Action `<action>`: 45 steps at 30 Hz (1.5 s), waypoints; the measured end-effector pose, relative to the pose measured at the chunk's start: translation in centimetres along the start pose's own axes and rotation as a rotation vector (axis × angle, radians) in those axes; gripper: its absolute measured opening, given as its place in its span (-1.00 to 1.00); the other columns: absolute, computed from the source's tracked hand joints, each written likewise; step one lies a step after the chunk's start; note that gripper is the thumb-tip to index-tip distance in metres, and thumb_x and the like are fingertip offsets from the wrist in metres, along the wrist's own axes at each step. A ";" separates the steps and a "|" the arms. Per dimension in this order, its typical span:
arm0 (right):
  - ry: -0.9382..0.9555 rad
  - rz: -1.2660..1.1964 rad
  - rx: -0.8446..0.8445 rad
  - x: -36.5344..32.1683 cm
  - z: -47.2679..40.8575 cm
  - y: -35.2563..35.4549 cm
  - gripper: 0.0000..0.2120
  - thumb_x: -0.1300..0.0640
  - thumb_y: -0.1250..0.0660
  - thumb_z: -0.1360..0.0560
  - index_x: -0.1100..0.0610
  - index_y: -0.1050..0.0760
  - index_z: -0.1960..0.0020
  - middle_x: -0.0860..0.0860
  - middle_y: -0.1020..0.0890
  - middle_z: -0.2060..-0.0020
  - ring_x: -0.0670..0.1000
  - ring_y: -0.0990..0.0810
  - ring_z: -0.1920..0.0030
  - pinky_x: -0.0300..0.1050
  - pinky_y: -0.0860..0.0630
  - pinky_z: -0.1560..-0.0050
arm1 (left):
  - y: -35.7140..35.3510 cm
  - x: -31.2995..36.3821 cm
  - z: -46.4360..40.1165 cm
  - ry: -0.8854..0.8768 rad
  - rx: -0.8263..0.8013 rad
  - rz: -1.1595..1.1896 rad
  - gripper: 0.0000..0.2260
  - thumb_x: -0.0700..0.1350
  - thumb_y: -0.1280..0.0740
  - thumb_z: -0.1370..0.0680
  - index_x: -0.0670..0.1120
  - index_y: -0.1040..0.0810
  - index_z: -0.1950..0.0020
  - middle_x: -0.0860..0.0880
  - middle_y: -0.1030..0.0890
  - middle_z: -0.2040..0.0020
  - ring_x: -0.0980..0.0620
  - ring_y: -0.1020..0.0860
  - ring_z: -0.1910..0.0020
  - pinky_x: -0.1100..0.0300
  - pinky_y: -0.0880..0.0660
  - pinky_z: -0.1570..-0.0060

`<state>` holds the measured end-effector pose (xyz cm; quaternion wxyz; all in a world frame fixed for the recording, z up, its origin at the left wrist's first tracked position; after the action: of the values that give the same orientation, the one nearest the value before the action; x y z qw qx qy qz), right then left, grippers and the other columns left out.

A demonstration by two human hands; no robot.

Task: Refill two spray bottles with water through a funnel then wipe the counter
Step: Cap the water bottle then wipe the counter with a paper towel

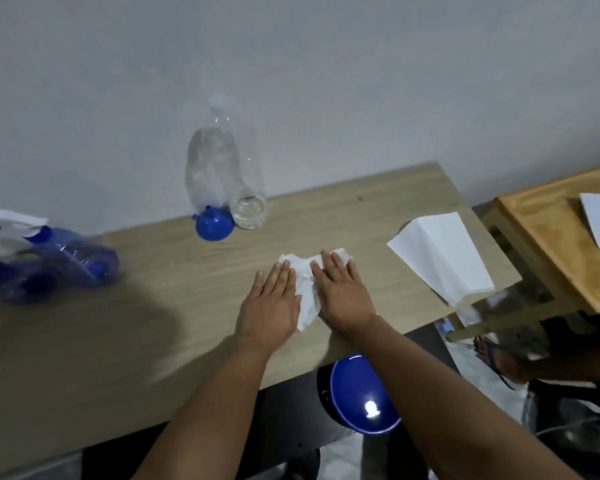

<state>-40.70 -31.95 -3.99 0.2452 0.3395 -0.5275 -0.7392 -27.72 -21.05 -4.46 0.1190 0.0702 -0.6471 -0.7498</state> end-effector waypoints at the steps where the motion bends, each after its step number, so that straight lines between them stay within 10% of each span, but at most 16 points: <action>1: 0.012 0.012 -0.001 0.3 -1.5 0.3 -0.29 -0.11 0.24 -0.60 0.11 -0.10 -0.69 0.17 -0.05 -0.69 0.18 0.04 -0.70 0.19 0.13 -0.65 | 0.0 -0.2 -1.1 0.026 0.004 0.003 -0.46 0.07 0.14 -0.70 -0.14 -0.09 -0.63 -0.09 -0.07 -0.64 -0.02 0.00 -0.64 -0.09 0.01 -0.59; 10: 0.009 0.061 -0.068 0.4 -9.9 2.6 -0.33 0.00 -0.12 -0.68 0.10 0.02 -0.71 0.17 0.04 -0.70 0.16 0.09 -0.70 0.18 0.10 -0.65 | 2.1 -3.2 -8.5 0.118 -0.063 -0.017 -0.45 0.08 0.12 -0.71 -0.17 0.05 -0.64 -0.13 0.05 -0.66 -0.06 0.04 -0.64 -0.09 0.02 -0.59; 29: -0.099 0.010 -0.053 -3.6 2.6 -1.3 -0.27 -0.13 0.21 -0.59 0.13 0.03 -0.71 0.16 0.05 -0.69 0.14 0.11 -0.70 0.04 0.14 -0.65 | 0.9 -1.9 2.2 -0.011 -0.130 0.027 -0.49 0.01 0.08 -0.71 -0.11 0.03 -0.65 -0.04 0.09 -0.66 0.00 0.10 -0.64 -0.03 0.07 -0.60; 34: -0.153 0.015 -0.053 -7.1 7.7 -3.6 -0.39 0.27 -0.10 -0.71 0.15 0.04 -0.70 0.10 0.05 -0.70 0.10 0.11 -0.70 -0.03 0.08 -0.65 | 0.6 -2.0 6.9 -0.095 -0.137 -0.019 -0.49 -0.14 0.02 -0.68 -0.11 -0.01 -0.65 -0.05 0.07 -0.66 0.00 0.05 -0.64 -0.01 0.03 -0.60; 41: -0.216 -0.044 -0.056 -12.3 13.2 -4.7 -0.41 0.41 -0.20 -0.60 0.11 -0.31 -0.60 0.00 -0.18 -0.67 0.00 -0.13 -0.67 0.02 -0.47 -0.41 | 2.7 -1.6 13.6 -0.203 -0.137 0.013 -0.52 -0.25 -0.02 -0.68 -0.14 -0.09 -0.63 -0.06 -0.11 -0.65 -0.05 -0.11 -0.61 0.10 -0.06 -0.54; 45: -0.369 -0.090 -0.104 -15.9 17.3 -5.2 -0.61 0.34 -0.25 -0.62 0.05 -0.52 -0.38 0.07 -0.59 -0.39 0.10 -0.62 -0.33 0.04 -0.60 -0.23 | 3.2 -1.7 17.8 -0.174 -0.223 0.039 -0.63 -0.20 -0.12 -0.65 -0.07 -0.39 -0.46 -0.09 -0.51 -0.38 -0.14 -0.48 -0.32 0.00 -0.42 -0.22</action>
<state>-43.50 -8.21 -1.37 0.1283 0.2086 -0.5090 -0.8252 -30.38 -4.02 1.30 0.0837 -0.0213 -0.5690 -0.8178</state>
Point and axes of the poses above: each hand's wrist, its own z-axis away from the middle knuckle, its own y-axis out of the back of the hand, x = y × z, the point moved 3 cm from there along -z, towards the middle knuckle
